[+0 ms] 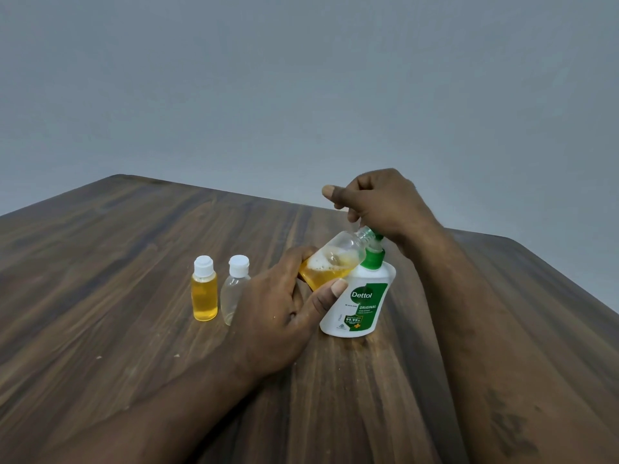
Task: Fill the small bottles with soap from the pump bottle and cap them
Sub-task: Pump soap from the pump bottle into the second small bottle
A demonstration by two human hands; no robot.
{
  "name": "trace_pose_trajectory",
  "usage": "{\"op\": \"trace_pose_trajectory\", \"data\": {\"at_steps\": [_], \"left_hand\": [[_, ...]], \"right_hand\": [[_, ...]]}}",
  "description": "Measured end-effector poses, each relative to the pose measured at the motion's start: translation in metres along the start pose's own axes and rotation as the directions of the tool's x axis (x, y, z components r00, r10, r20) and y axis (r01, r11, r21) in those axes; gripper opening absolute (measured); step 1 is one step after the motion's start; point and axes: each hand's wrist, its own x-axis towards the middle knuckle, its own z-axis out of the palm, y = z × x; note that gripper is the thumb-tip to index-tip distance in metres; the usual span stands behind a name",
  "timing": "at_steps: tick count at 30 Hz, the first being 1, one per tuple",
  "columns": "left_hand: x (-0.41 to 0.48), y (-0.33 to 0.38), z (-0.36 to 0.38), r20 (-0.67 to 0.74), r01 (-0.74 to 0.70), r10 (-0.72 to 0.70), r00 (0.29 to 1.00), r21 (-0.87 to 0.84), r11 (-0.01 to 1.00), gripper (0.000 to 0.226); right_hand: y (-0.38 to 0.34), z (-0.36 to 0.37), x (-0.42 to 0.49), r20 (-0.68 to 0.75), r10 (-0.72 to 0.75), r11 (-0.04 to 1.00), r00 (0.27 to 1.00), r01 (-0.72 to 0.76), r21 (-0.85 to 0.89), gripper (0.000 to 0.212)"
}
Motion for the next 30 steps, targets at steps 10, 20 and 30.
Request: {"op": "trace_pose_trajectory", "data": {"at_steps": [10,20,30], "left_hand": [[-0.0010,-0.0025,-0.0009,0.013,0.006,-0.006,1.000,0.016,1.000,0.046],[-0.0003,0.0002,-0.0008,-0.018,-0.008,0.008,1.000,-0.005,1.000,0.054],[-0.0005,-0.0023,-0.0022,0.000,0.009,-0.009,1.000,0.006,1.000,0.051]], "right_hand": [[0.0064,0.0094,0.0022,0.238,0.121,0.993,0.964,-0.117,-0.031,0.024],[-0.0005,0.0030,-0.0007,-0.020,-0.033,0.999,0.999,0.033,0.007,0.038],[0.0059,0.0083,0.0017,0.215,0.096,0.995,0.972,-0.095,-0.015,0.028]]}}
